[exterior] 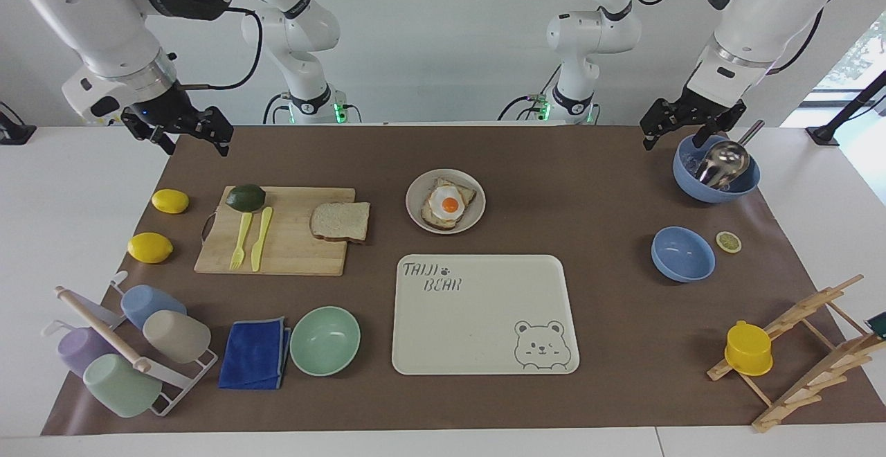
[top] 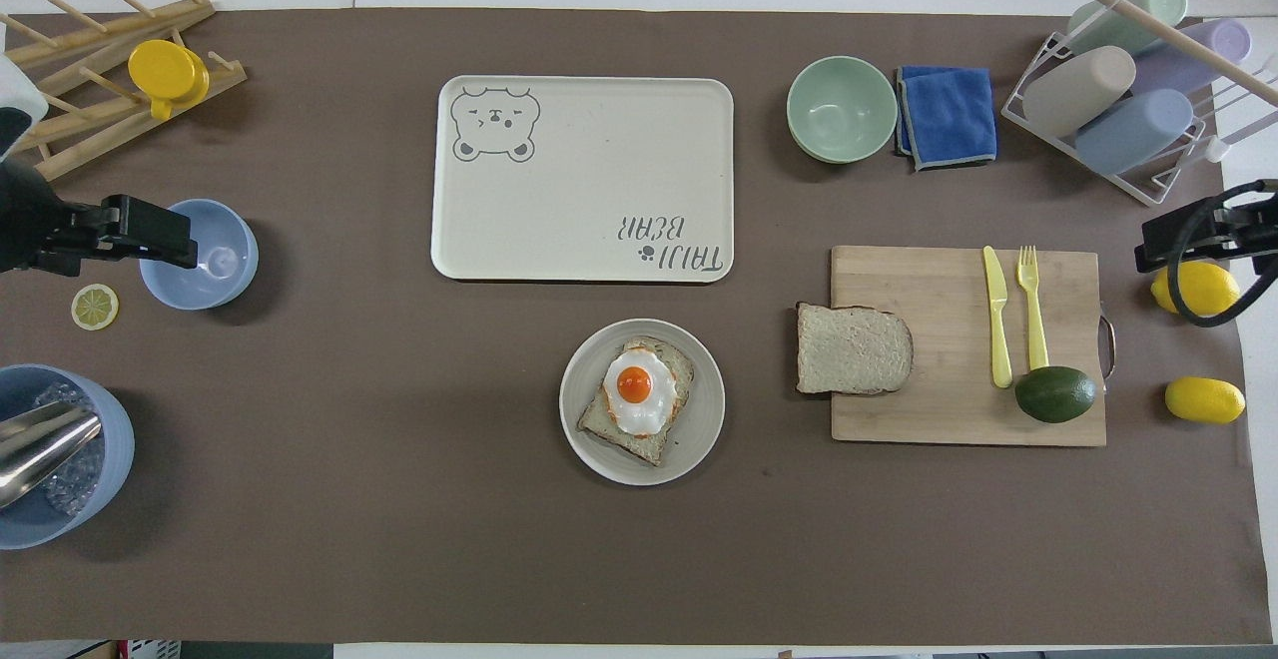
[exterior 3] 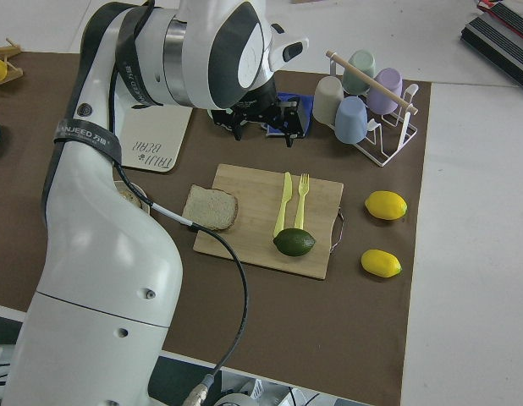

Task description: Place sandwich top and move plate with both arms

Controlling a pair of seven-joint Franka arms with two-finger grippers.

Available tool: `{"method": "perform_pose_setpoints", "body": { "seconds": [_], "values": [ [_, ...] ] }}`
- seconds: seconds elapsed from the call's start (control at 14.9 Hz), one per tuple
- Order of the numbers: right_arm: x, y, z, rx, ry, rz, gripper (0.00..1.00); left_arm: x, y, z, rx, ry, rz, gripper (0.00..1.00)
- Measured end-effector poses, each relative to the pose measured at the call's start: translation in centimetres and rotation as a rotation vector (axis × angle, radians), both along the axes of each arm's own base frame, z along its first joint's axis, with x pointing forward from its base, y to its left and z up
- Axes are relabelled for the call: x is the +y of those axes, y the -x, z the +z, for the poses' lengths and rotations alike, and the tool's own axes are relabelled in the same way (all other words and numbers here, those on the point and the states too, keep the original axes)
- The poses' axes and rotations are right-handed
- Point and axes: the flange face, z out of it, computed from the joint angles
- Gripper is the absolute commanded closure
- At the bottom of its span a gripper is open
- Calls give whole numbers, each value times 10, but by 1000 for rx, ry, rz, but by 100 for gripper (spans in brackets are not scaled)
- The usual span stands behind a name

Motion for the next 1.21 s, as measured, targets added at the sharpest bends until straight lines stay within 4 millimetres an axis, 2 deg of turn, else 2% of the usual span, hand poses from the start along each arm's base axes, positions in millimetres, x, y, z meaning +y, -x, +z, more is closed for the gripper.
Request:
{"method": "perform_pose_setpoints", "body": {
  "seconds": [0.74,0.87,0.94,1.08,1.21],
  "values": [
    [1,3,3,1,-1,5,0,0,0,0,0,0,0,0],
    [8,3,5,-2,-4,36,0,0,0,0,0,0,0,0],
    [21,1,5,-9,-2,60,0,0,0,0,0,0,0,0],
    [67,-3,-1,-27,36,122,0,0,0,0,0,0,0,0],
    [141,-7,-22,-24,97,115,0,0,0,0,0,0,0,0]
  ]
}}
